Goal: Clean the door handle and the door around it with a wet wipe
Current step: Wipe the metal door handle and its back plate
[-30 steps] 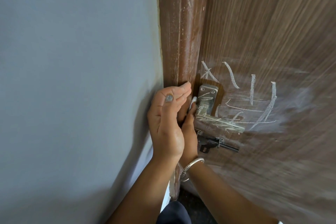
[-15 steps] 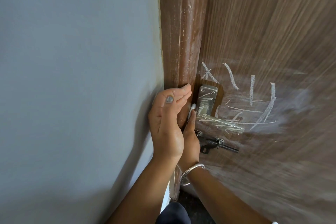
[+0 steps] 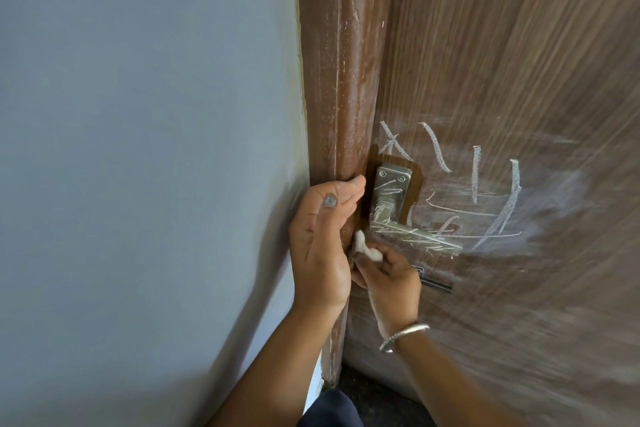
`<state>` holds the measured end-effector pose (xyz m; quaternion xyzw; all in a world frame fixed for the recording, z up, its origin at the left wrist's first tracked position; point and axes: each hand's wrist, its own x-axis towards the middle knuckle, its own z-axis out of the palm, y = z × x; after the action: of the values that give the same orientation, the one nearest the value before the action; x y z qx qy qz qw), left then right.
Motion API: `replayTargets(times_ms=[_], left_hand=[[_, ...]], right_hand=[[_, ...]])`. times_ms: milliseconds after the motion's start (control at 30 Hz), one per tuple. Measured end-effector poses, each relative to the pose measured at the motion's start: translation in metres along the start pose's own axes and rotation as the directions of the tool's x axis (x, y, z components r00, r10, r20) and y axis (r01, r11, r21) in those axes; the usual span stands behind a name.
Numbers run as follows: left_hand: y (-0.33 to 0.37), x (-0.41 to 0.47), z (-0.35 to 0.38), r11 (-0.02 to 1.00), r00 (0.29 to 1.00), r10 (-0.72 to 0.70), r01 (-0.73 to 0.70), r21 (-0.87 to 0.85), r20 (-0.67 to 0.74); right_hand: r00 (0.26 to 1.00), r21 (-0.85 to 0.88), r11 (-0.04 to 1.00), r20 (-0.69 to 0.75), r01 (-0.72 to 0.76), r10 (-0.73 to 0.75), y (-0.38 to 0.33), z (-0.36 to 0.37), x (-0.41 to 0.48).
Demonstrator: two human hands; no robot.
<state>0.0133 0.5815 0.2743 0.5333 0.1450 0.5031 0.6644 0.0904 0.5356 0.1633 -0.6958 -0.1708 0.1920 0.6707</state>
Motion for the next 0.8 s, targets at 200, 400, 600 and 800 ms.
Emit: replayTargets(times_ms=[200,400,600,800], left_hand=[[-0.01,-0.004,-0.003,0.986,0.988,-0.053,0.028,0.166,0.148],[-0.016,-0.01,0.001,0.938,0.91,-0.293,0.213,0.274,0.293],[-0.017,-0.008,0.0,0.918,0.884,-0.378,0.319,0.236,0.274],[-0.015,-0.006,0.0,0.909,0.863,-0.416,0.383,0.166,0.286]], right_hand=[[0.84,-0.383,0.755,0.124,0.532,-0.529,-0.027,-0.039,-0.029],[0.518,-0.603,0.387,0.051,0.697,-0.854,-0.089,-0.062,0.01],[0.319,-0.696,0.095,0.2,0.712,-0.926,-0.109,-0.043,0.035],[0.378,-0.725,-0.129,0.492,0.676,-0.784,-0.103,-0.032,0.037]])
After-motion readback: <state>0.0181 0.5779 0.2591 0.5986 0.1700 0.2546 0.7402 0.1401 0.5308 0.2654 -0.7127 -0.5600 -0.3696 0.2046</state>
